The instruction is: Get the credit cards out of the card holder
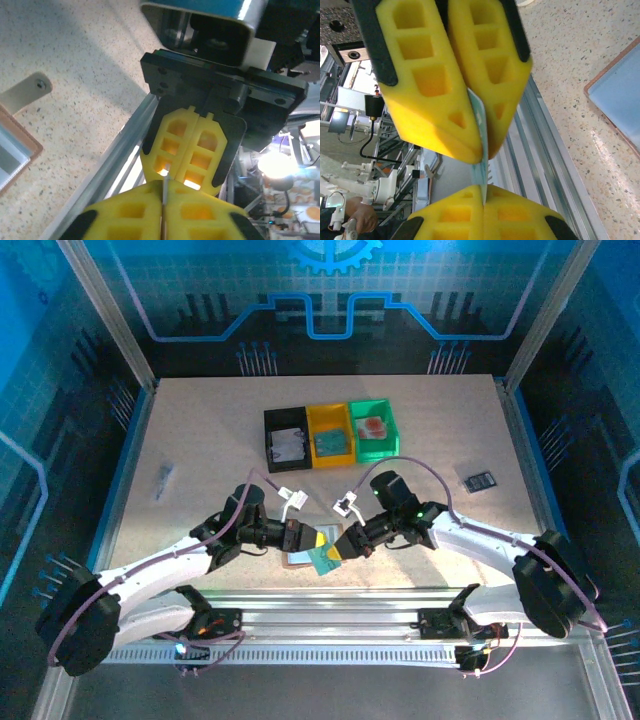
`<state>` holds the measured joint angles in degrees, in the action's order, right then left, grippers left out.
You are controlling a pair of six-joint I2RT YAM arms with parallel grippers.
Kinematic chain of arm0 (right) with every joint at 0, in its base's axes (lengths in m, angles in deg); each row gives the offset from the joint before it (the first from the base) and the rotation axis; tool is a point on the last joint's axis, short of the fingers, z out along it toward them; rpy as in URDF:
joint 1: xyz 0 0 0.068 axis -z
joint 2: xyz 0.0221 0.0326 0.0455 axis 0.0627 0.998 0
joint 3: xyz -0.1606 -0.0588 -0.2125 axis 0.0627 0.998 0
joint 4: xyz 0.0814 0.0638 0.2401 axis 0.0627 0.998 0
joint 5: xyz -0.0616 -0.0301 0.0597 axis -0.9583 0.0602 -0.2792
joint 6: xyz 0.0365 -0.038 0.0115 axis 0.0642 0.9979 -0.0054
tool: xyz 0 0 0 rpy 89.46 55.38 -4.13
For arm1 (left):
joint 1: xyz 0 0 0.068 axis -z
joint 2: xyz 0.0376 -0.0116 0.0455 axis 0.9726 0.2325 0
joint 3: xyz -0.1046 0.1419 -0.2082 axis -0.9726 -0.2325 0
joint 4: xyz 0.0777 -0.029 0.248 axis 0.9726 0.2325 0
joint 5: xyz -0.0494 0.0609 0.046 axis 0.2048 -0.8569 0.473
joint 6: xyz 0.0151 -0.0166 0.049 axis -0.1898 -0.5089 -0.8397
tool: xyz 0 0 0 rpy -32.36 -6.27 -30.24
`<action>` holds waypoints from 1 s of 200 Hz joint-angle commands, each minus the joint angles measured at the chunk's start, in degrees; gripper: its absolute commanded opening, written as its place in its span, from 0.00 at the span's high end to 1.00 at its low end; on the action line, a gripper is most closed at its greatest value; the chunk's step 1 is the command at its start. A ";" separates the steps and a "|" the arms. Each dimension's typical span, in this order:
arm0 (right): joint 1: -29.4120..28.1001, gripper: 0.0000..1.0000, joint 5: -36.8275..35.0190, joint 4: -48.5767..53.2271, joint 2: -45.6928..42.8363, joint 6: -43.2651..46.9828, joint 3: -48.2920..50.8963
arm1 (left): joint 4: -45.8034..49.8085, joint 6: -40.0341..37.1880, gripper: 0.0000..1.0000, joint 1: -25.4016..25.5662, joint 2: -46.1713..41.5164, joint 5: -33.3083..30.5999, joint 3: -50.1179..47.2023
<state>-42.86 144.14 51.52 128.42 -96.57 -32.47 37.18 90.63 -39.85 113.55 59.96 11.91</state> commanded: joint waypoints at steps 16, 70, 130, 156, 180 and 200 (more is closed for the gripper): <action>2.04 0.97 -0.34 1.19 -1.64 0.31 -1.60 | 1.87 -1.42 1.00 0.47 -1.44 -0.09 1.07; 7.12 0.54 -7.74 2.70 -11.28 -0.98 0.03 | 7.45 -0.35 1.00 0.44 -6.79 -9.94 2.69; 10.64 0.36 -12.63 -9.81 -19.69 -10.94 8.23 | 0.55 6.74 1.00 0.47 -8.60 -22.40 0.52; 7.74 0.35 -14.27 -18.07 -19.35 -15.35 11.68 | -3.32 8.78 1.00 0.50 -8.40 -26.16 -0.28; 2.95 0.34 -18.96 -26.73 -18.43 -18.54 14.76 | -6.54 10.59 1.00 0.51 -8.67 -29.06 -1.17; -0.15 0.35 -23.12 -31.37 -16.89 -19.64 15.82 | -8.94 11.78 1.00 0.77 -8.06 -29.70 -1.49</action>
<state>-39.82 127.13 31.24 110.17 -112.55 -18.07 33.99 99.79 -39.61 105.66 33.71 11.42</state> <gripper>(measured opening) 0.660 0.048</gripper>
